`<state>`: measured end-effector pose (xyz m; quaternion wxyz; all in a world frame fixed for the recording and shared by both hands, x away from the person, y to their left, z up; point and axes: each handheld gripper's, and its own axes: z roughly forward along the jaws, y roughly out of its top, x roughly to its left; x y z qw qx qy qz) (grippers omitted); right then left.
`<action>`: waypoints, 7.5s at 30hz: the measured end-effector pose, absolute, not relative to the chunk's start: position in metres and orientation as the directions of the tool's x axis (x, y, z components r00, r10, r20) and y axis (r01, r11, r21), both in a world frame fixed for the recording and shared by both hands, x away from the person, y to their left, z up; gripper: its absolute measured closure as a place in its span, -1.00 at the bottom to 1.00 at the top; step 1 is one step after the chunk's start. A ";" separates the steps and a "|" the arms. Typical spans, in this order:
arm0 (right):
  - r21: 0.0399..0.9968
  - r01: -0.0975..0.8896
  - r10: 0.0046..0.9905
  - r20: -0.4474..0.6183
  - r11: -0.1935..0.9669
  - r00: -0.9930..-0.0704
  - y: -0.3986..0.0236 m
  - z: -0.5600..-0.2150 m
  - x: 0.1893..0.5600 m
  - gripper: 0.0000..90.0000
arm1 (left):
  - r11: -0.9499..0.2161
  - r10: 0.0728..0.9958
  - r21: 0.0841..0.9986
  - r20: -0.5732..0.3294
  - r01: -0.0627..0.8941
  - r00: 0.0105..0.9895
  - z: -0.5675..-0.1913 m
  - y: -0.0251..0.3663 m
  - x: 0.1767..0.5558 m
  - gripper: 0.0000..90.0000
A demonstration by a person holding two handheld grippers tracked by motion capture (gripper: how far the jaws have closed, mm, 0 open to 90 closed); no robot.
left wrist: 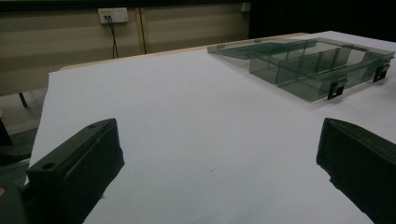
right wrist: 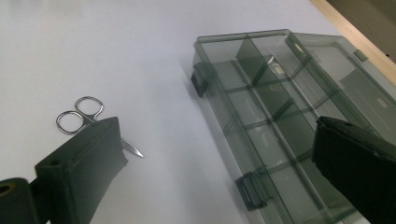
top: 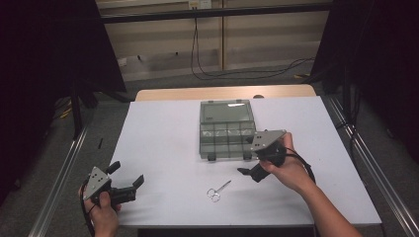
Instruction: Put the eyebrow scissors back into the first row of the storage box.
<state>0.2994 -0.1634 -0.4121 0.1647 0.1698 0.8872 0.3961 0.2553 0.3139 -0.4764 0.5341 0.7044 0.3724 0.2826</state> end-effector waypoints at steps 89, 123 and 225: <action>0.556 0.157 0.131 0.086 0.816 -0.988 -0.094 -0.455 0.296 1.00 | -0.194 0.820 0.953 0.028 0.231 0.572 -0.477 0.309 0.256 -1.00; 0.629 0.241 0.278 0.041 0.739 -0.960 -0.117 -0.409 0.335 1.00 | -0.191 0.808 0.957 0.026 0.219 0.588 -0.477 0.310 0.256 -1.00; 0.862 0.386 0.781 -0.020 0.330 -0.624 -0.199 -0.434 0.348 -1.00 | -0.192 0.813 0.953 0.020 0.234 0.583 -0.477 0.310 0.256 -1.00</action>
